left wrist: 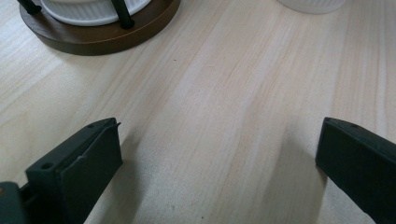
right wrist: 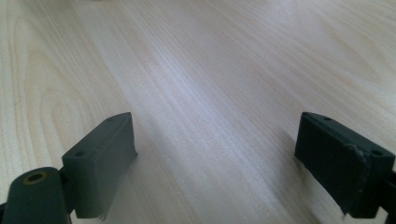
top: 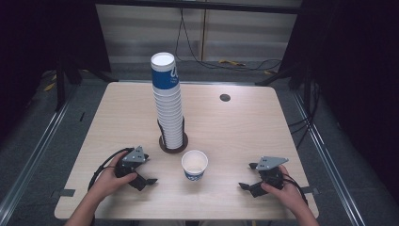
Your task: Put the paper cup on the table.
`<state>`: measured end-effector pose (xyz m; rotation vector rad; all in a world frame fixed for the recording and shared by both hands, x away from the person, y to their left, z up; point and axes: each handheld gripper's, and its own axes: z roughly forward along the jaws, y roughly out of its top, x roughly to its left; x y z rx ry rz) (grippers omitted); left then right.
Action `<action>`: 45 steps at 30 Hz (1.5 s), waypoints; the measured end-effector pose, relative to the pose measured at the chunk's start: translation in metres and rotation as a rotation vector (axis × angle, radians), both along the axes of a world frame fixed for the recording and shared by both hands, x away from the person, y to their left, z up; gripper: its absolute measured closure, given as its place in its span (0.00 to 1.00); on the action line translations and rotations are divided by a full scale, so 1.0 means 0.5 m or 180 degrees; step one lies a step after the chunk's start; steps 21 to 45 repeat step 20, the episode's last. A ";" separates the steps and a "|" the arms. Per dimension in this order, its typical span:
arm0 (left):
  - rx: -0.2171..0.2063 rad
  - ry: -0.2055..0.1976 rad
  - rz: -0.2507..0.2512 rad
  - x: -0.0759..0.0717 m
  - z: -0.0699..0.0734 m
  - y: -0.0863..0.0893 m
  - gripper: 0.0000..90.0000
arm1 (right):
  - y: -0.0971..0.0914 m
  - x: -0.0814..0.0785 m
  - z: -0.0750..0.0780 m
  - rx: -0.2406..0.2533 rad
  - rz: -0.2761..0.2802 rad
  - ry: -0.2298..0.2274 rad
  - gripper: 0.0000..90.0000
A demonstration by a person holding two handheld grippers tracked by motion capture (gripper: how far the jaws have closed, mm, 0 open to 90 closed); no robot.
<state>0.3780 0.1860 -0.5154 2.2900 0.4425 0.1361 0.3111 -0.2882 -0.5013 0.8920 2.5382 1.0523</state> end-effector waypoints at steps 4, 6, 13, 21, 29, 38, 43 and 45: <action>0.0002 0.0003 0.0001 0.000 0.000 0.000 0.00 | 0.000 0.000 0.000 0.0003 -0.0032 0.0000 0.13; 0.0002 0.0004 0.0000 0.000 0.000 0.000 0.00 | -0.001 -0.001 0.000 -0.0008 -0.0074 0.0001 0.13; 0.0000 -0.0002 -0.0021 0.001 0.000 0.000 0.00 | -0.001 -0.003 0.000 -0.0020 -0.0146 -0.0001 0.11; 0.0003 0.0001 -0.0022 0.002 0.000 -0.001 0.00 | 0.000 -0.005 -0.001 -0.0002 -0.0185 0.0002 0.11; 0.0003 0.0001 -0.0022 0.002 0.000 -0.001 0.00 | 0.000 -0.005 -0.001 -0.0002 -0.0185 0.0002 0.11; 0.0003 0.0001 -0.0022 0.002 0.000 -0.001 0.00 | 0.000 -0.005 -0.001 -0.0002 -0.0185 0.0002 0.11; 0.0003 0.0001 -0.0022 0.002 0.000 -0.001 0.00 | 0.000 -0.005 -0.001 -0.0002 -0.0185 0.0002 0.11; 0.0003 0.0001 -0.0022 0.002 0.000 -0.001 0.00 | 0.000 -0.005 -0.001 -0.0002 -0.0185 0.0002 0.11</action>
